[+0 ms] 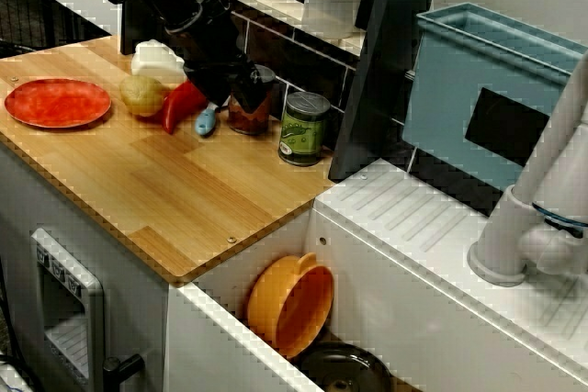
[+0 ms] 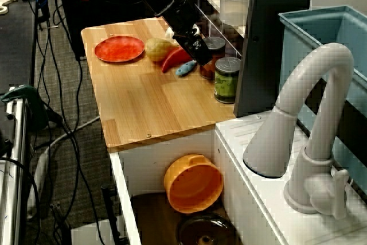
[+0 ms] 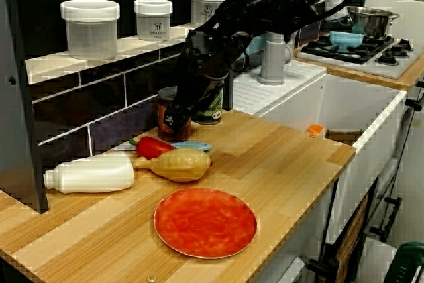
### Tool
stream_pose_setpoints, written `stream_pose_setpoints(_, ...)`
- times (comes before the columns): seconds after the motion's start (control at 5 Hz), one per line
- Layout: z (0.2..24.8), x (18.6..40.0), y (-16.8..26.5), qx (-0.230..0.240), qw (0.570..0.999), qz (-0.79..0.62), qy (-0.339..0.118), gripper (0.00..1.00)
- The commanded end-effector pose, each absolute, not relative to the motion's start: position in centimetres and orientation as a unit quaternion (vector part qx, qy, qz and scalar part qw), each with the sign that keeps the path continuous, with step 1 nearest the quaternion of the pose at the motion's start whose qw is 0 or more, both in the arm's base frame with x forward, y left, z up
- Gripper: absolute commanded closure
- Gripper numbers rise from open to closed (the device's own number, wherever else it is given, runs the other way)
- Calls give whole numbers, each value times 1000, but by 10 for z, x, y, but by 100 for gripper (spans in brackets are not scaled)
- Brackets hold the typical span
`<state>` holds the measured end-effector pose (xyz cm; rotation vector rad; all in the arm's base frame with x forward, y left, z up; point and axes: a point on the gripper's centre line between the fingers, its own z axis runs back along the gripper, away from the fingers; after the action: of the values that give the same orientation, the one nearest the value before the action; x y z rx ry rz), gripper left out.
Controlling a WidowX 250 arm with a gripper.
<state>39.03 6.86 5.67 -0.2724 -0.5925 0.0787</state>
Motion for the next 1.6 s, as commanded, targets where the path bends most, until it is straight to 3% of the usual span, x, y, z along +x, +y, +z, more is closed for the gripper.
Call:
stream_pose_setpoints(0.0,70,394,72,-127,941,35,-311,0)
stream_pose_setpoints(0.6,74,391,74,-127,941,35,-311,0)
stream_pose_setpoints(1.4,90,373,73,-161,958,-24,-235,0)
